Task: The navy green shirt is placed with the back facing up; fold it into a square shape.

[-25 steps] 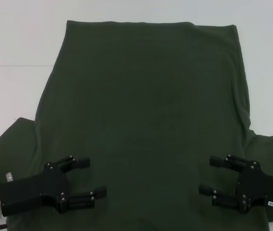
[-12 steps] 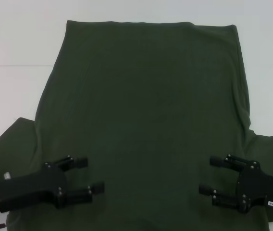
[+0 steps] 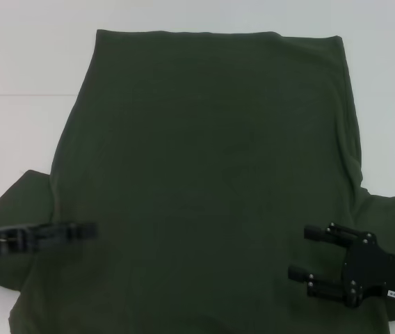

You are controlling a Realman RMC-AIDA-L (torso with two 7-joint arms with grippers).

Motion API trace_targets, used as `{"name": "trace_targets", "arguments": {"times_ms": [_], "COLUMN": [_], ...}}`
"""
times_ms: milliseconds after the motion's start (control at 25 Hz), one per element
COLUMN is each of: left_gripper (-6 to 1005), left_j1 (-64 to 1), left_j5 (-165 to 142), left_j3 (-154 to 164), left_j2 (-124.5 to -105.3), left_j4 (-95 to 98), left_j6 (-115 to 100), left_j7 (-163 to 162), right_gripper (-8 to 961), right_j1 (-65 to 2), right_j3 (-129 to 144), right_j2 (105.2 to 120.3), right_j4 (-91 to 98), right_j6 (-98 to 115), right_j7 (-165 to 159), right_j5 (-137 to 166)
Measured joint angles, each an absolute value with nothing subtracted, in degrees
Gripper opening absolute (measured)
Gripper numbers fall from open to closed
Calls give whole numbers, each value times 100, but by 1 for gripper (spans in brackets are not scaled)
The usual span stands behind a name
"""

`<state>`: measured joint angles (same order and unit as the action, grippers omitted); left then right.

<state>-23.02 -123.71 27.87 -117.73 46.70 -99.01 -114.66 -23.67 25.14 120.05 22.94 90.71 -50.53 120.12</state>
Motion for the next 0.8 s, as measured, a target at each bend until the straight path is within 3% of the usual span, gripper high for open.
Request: {"name": "trace_targets", "arguments": {"times_ms": [440,800], "left_gripper": [946,945], "left_j1": [-2320,-2377], "left_j5": [-13148,-13806], "left_j3": [2356,2389], "left_j2": [-11112,-10933], "left_j4": [5114,4861], "left_j6": [-9930,-9163], "left_j7": [-13910,-13998], "right_gripper": [817,818], "right_j1": [-2382,-2425], "right_j3": [2514,2514], "right_j2": [12005,12007], "right_j4": [2288,2284], "right_j6": [9053,9052], "right_j7": [-5088,-5106], "right_j5": [12023,12002]}}
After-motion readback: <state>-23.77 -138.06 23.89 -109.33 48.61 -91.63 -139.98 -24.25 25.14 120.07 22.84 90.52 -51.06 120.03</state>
